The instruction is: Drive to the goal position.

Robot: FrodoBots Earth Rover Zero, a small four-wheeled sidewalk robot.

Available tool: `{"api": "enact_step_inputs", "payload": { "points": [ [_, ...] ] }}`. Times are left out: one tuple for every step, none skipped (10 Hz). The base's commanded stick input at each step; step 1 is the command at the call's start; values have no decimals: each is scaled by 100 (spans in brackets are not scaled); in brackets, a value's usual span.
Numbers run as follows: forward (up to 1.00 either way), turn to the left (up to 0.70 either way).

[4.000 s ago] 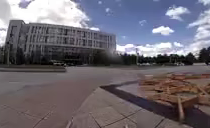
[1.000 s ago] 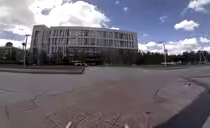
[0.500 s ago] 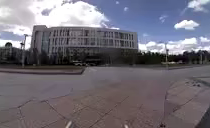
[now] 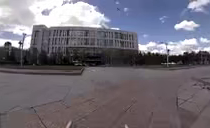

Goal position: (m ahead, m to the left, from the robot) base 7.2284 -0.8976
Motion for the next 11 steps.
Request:
{"api": "enact_step_inputs", "payload": {
  "points": [
    [70, 0],
    [70, 0],
    [70, 0],
    [70, 0],
    [70, 0],
    [70, 0],
    [70, 0],
    [70, 0],
    [70, 0],
    [70, 0],
    [70, 0]
  ]
}}
